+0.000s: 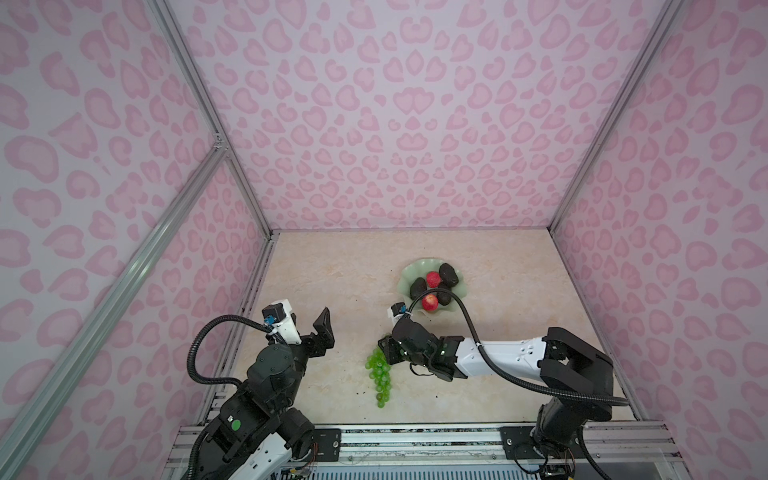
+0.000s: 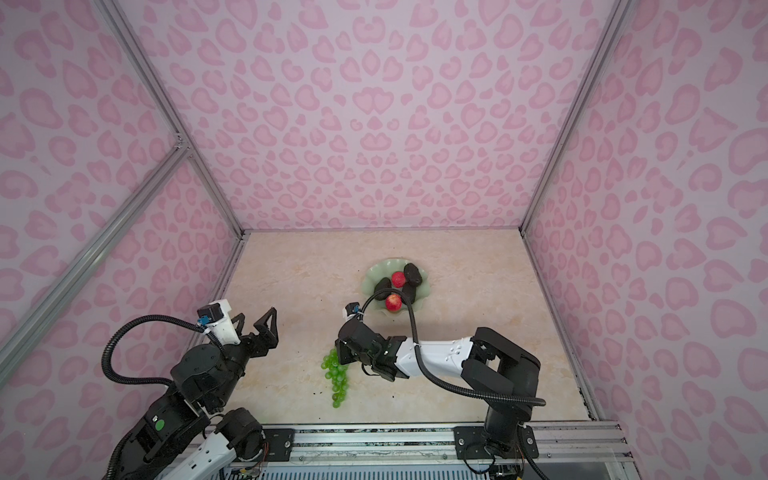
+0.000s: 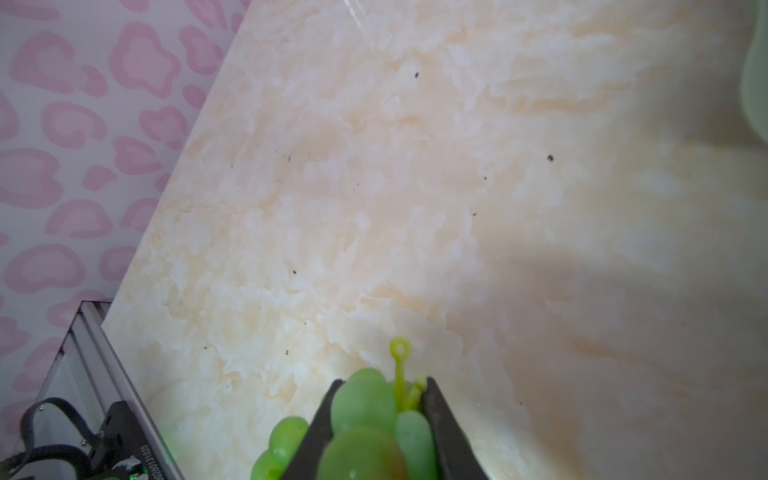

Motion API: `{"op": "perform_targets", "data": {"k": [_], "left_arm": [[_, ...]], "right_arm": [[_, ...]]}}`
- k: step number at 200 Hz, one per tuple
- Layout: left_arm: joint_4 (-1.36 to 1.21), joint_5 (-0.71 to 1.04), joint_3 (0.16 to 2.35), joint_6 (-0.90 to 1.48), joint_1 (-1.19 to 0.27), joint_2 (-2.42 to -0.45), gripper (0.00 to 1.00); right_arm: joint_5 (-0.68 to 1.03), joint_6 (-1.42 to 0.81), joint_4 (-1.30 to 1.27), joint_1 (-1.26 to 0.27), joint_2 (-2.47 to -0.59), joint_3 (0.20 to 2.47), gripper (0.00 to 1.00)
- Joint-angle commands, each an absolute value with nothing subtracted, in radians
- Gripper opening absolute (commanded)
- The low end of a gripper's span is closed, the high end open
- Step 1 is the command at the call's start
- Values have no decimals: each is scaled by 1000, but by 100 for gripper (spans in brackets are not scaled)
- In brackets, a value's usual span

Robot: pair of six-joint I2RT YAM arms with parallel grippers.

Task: Place and organize the fake fruits in the fruit bowl
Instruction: 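Grasp the green grapes by the stem with the right gripper, then lift the grapes onto the fruit in the bowl and release with the right gripper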

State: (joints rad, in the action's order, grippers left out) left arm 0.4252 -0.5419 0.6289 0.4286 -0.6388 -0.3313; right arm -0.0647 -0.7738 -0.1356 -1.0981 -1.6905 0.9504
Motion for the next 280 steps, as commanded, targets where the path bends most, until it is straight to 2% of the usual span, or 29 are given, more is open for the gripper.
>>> {"op": "perform_targets", "data": {"k": [1,86,139,176,236,266,280], "left_arm": [[422,-552,633,426,-638,-336,88],[420,-552,629,428,-638,-333,88],[419,-551,627,429,-638,-334,88],[421,-552,630,428,-638,-341,88],[422,-561,630,427,-637,-345,88],[421,-563,632,423,-638,-355,88],[422,-565,633,423,-638,-360,88]], "right_arm": [[-119,-740,-162,-1087,-1647,946,28],[-199,-608,-99,-962,-1427,990,27],[-83,-545,-51,-758,-1371,1054,27],[49,-530,-85,-618,-1440,1084,28],[179,-505,-81,-520,-1667,1181,28],[215,-479,-55,-477,-1800,1267,31],[225,-469,-46,-459,-1859,1310,36]]}}
